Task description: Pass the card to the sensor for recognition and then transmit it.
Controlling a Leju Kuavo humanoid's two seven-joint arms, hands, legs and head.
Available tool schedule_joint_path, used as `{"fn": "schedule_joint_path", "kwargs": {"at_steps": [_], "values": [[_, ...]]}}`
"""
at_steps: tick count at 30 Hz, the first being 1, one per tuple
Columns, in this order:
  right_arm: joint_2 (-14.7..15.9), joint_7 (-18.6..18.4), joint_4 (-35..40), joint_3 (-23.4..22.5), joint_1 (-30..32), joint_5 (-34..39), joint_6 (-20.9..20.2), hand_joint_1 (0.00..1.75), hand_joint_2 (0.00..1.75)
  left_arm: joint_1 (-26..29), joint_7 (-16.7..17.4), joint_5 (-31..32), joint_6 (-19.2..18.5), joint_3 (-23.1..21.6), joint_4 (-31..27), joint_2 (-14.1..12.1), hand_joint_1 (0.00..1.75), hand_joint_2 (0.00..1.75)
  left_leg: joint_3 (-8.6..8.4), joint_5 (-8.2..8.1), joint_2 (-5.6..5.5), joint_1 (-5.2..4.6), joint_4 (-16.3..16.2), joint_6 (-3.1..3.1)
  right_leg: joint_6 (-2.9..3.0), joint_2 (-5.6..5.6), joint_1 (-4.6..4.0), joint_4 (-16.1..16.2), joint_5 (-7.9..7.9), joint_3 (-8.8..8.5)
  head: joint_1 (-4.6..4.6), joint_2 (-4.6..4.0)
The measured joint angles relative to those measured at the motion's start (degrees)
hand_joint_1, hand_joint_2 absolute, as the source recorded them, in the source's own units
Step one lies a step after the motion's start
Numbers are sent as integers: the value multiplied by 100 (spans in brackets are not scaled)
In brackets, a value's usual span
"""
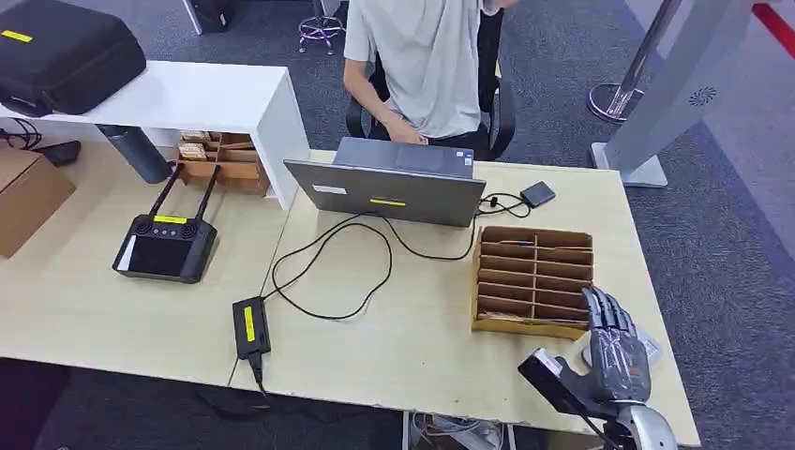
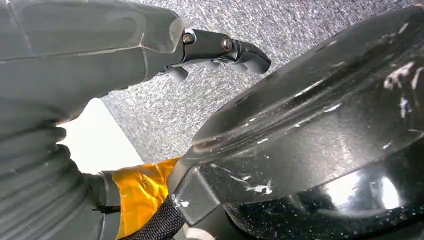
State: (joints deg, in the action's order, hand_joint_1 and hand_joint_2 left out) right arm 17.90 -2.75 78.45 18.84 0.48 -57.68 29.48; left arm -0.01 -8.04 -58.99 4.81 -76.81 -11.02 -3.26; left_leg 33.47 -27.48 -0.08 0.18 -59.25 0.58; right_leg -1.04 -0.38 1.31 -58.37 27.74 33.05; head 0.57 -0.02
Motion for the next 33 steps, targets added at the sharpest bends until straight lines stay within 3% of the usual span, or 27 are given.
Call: {"fn": "schedule_joint_path", "kwargs": {"at_steps": [33], "values": [[-147, 120, -225, -55, -303, -153, 4, 0, 175, -15, 20, 55, 2, -15, 0, 4, 0, 175, 1, 1, 1, 0, 0, 1, 1, 2, 0, -3, -1, -1, -2, 0]]}}
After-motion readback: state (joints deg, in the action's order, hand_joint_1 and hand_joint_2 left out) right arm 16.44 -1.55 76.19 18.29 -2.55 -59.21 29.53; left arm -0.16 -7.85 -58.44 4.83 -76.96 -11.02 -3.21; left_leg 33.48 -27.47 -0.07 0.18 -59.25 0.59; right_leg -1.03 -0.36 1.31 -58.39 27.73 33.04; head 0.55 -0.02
